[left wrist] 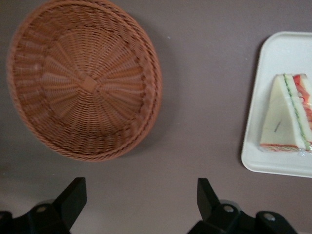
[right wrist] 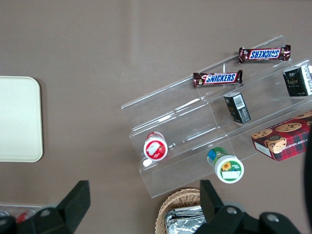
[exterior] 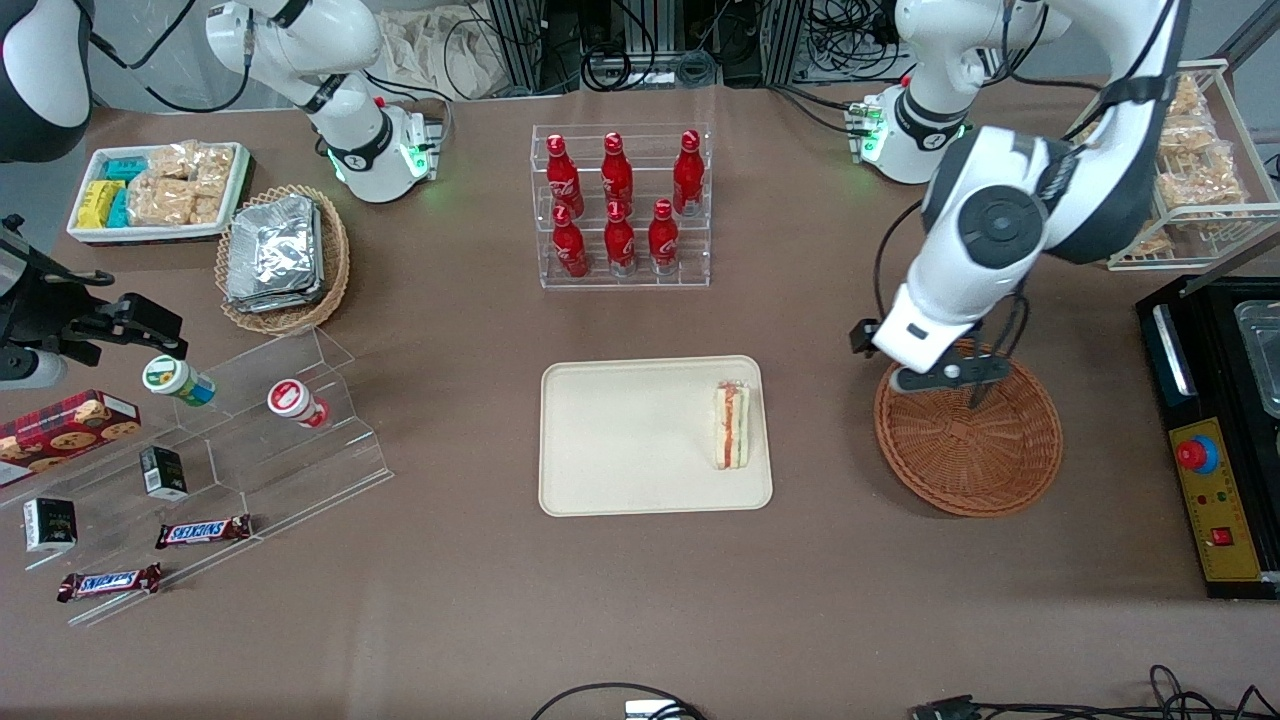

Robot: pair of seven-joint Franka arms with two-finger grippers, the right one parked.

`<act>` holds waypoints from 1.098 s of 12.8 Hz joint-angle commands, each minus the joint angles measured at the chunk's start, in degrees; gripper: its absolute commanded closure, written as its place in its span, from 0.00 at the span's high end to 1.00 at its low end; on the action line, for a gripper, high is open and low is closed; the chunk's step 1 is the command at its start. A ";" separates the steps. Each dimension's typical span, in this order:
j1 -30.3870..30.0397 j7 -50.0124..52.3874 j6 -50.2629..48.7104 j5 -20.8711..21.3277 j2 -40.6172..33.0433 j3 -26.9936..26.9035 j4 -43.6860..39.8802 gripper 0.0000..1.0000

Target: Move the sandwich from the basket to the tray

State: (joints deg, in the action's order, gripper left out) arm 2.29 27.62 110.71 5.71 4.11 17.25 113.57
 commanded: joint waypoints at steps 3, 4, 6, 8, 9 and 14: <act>-5.62 -10.38 -6.11 -0.52 -4.90 0.51 0.08 1.00; -7.02 -12.83 -6.65 -0.61 -5.43 0.42 -0.45 1.00; -10.36 -16.70 -10.76 -1.92 -5.52 0.42 -4.56 1.00; -13.88 -19.79 -14.11 -2.36 -5.26 0.42 -9.49 1.00; -14.50 -20.06 -14.12 -2.63 -5.17 0.42 -10.81 1.00; -16.09 -19.54 -18.59 -2.63 -3.33 0.42 -17.23 1.00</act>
State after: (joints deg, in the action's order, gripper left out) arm -13.13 8.00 95.45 3.77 -0.76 16.89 99.59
